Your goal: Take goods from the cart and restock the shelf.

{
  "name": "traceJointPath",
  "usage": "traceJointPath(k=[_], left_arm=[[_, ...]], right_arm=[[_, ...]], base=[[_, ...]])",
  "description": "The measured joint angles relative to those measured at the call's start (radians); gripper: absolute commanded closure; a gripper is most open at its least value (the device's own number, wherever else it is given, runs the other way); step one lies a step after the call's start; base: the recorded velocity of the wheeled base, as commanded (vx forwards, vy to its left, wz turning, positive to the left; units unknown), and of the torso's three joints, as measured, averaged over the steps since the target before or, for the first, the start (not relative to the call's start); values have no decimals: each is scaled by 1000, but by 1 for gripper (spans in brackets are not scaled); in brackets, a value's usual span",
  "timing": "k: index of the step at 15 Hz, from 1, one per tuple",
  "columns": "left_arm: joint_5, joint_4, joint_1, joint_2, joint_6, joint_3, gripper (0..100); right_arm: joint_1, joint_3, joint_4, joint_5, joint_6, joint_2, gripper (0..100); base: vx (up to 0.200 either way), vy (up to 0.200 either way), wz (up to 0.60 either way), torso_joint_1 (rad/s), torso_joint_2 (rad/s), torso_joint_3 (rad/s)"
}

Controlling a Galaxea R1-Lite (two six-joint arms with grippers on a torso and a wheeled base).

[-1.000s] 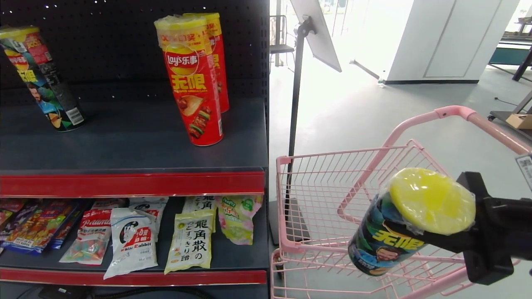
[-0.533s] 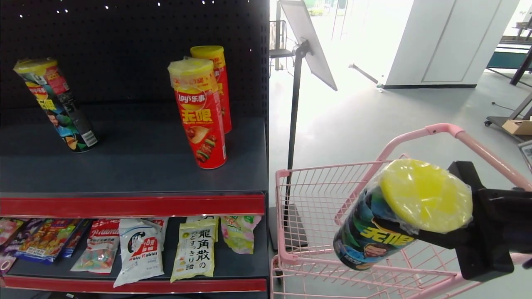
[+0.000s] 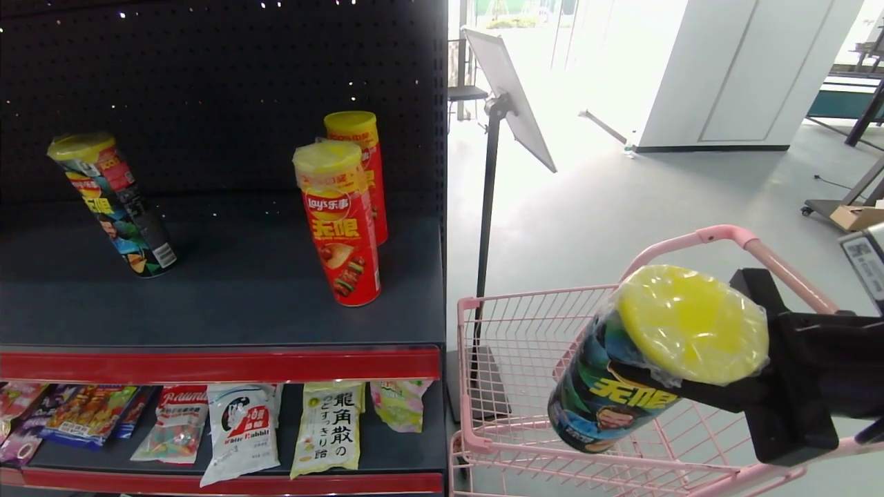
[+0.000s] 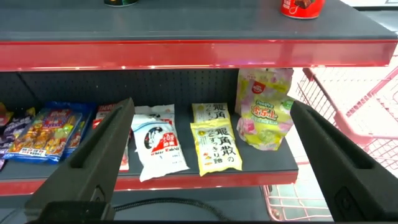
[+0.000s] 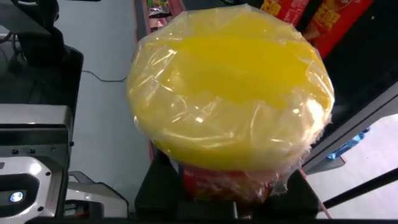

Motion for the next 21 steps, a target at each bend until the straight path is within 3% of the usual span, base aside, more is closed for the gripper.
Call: traceJointPath(k=[9, 15, 21], left_arm=[[0, 0, 0, 0, 0, 0, 0], [0, 0, 0, 0, 0, 0, 0], [0, 0, 0, 0, 1, 0, 0]], right_arm=[[-5, -15, 0, -91, 0, 12, 100], [-6, 4, -2, -92, 0, -3, 100], [-1, 48, 0, -39, 1, -13, 100]], base=[[0, 0, 0, 0, 0, 0], [0, 0, 0, 152, -324, -182], [0, 0, 0, 17, -33, -19]])
